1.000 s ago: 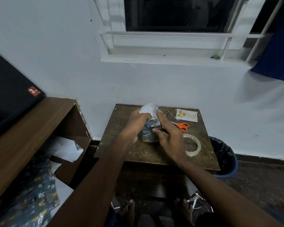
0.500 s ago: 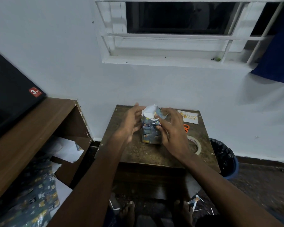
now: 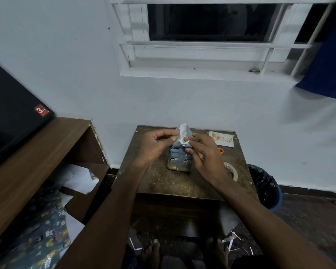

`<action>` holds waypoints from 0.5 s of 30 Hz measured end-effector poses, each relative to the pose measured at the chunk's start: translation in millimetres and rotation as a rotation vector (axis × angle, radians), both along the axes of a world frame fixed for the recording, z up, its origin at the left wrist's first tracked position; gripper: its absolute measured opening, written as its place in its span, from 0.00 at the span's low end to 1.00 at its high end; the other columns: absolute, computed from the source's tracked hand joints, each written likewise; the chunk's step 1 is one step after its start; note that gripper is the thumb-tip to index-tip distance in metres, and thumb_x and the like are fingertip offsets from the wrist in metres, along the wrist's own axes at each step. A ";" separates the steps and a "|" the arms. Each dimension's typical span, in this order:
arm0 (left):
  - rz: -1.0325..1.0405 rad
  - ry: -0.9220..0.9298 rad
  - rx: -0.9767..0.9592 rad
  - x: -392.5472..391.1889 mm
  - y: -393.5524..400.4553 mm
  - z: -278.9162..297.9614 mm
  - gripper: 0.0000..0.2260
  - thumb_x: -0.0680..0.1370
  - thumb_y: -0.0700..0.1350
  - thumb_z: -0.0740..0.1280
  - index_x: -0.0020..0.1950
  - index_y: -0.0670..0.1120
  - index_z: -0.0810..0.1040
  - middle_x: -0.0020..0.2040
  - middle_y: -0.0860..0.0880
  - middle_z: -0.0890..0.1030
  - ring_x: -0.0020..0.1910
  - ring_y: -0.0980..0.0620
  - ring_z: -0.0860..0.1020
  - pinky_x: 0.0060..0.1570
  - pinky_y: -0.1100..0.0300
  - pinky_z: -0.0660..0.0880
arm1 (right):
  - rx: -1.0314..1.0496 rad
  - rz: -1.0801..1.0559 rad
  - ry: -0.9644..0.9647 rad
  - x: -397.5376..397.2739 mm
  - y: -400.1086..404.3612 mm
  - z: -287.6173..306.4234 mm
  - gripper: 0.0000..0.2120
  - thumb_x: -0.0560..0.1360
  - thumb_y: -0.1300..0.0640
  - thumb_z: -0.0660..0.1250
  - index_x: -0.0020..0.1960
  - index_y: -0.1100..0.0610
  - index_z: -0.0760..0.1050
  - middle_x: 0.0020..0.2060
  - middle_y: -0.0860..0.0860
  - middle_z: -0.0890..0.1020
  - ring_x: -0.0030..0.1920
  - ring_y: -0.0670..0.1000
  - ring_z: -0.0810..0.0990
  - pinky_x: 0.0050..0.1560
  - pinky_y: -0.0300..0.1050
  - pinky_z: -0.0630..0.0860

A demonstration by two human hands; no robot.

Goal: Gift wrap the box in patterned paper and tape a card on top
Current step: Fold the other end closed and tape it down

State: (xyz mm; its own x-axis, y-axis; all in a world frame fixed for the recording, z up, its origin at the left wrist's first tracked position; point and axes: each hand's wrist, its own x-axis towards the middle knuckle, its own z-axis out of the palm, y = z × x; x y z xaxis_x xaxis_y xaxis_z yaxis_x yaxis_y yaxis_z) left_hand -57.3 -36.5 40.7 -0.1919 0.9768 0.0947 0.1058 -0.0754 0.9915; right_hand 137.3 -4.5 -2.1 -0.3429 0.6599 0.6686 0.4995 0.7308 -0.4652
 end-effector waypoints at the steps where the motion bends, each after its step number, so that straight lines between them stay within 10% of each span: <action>1: -0.013 0.045 0.017 1.3 -1.8 2.0 0.09 0.80 0.35 0.73 0.58 0.41 0.88 0.55 0.47 0.88 0.56 0.55 0.85 0.52 0.67 0.80 | -0.019 0.009 0.013 0.2 -0.4 0.8 0.11 0.78 0.64 0.73 0.60 0.60 0.85 0.56 0.53 0.82 0.60 0.52 0.78 0.63 0.33 0.69; 10: -0.212 0.042 0.007 -7.9 -3.0 2.0 0.17 0.76 0.38 0.77 0.65 0.43 0.85 0.59 0.47 0.87 0.59 0.52 0.85 0.51 0.64 0.81 | -0.182 -0.029 0.175 -1.6 9.0 5.4 0.07 0.80 0.53 0.72 0.49 0.54 0.88 0.44 0.47 0.82 0.49 0.50 0.79 0.48 0.53 0.76; 15: -0.155 0.161 0.052 -5.7 -2.0 1.5 0.17 0.76 0.39 0.79 0.64 0.45 0.86 0.56 0.47 0.87 0.43 0.63 0.83 0.44 0.67 0.79 | -0.372 0.001 0.331 -3.4 9.8 7.1 0.04 0.77 0.55 0.77 0.43 0.51 0.88 0.44 0.47 0.83 0.50 0.49 0.82 0.48 0.54 0.80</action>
State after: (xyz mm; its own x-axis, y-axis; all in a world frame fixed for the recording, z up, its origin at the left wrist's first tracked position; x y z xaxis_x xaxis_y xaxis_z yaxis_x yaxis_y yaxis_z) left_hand -63.0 -38.5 42.2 -0.0180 0.9865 0.1629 0.2452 -0.1536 0.9572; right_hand 133.9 5.3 5.1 -0.1528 0.8742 0.4610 0.2804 0.4856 -0.8280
